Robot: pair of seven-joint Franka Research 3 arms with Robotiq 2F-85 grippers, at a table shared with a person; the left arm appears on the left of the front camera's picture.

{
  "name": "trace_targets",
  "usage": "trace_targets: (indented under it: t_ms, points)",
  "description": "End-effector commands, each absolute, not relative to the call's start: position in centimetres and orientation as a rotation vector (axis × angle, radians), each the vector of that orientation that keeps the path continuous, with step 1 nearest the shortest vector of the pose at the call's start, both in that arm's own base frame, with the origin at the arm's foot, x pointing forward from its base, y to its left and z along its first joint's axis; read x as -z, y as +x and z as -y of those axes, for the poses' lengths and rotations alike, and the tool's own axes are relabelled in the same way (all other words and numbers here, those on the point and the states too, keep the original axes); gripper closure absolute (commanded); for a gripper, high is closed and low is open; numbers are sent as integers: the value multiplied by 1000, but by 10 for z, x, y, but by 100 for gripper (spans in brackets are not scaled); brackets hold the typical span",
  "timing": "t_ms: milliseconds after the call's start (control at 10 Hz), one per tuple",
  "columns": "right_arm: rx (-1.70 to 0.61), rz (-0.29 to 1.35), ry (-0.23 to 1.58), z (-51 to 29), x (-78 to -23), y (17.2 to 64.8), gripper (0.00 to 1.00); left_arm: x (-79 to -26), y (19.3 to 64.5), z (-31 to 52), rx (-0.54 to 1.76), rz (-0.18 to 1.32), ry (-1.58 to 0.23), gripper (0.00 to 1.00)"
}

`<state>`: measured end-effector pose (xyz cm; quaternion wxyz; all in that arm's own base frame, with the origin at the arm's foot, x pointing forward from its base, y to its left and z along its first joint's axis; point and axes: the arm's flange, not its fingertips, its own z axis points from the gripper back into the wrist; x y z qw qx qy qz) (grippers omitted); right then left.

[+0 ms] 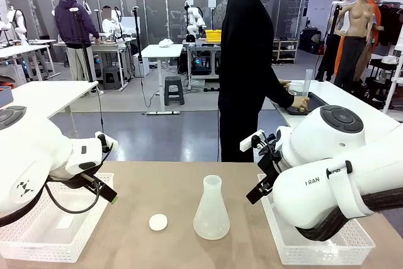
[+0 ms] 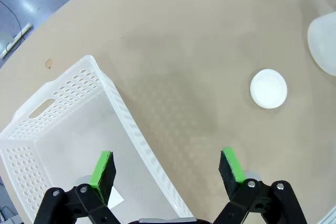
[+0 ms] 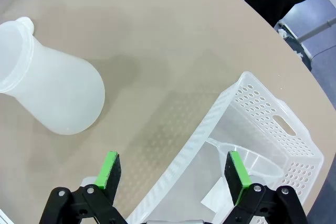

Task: Prepare the solutions needed for the experiment.
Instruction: Pick up the Plastic Funnel and insert it into the Big flask.

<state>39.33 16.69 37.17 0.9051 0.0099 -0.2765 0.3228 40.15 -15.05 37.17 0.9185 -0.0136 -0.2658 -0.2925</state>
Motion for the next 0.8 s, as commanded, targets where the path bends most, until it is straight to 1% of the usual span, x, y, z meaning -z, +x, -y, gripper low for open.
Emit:
trace_targets:
  t_ms: [0, 700]
  points:
    - [-665, 571, 22, -167, -372, 393, 0, -372, 402, 150, 601, 546, -28, 0]
    - [-665, 571, 22, -167, -372, 393, 0, -372, 402, 150, 601, 546, -28, 0]
